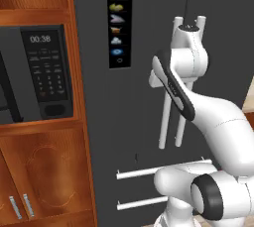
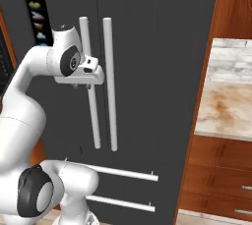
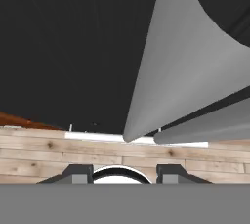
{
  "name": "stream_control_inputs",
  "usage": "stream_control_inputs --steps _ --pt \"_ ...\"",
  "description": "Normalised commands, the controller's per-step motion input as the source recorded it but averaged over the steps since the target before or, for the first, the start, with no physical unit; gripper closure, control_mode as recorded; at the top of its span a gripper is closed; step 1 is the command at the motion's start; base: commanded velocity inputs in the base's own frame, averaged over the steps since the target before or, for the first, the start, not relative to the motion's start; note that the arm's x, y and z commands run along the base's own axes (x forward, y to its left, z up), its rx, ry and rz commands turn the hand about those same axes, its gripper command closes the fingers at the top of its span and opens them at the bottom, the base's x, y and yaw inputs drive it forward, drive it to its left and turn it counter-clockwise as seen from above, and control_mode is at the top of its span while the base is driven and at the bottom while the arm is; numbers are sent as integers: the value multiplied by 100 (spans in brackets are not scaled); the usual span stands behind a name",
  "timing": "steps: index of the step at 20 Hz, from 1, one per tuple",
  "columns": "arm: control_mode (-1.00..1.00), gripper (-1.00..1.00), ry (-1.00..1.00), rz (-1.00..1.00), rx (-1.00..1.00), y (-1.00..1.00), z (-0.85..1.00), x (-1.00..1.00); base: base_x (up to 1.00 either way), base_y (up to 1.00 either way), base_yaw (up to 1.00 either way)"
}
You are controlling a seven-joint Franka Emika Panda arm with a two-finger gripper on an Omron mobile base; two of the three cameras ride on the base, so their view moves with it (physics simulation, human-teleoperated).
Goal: There is a bowl on the dining counter. Grab a lemon wedge from the fridge and place it in the bowl. Then get the liquor bottle and glass cup from the cabinet and place them next to the bowl.
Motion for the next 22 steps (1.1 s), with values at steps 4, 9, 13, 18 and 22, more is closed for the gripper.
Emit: stream_control_inputs --steps 4,9,13,18,22 --pt "100 -100 0 0 0 0 0 0 -18 -1 -1" --pt "100 -100 0 0 0 0 0 0 -69 -29 -9" --pt "100 -100 0 0 0 0 0 0 -21 -36 -1" --pt "100 -100 0 0 0 0 0 0 -5 -24 0" --pt "100 -100 0 0 0 0 0 0 -10 -25 0"
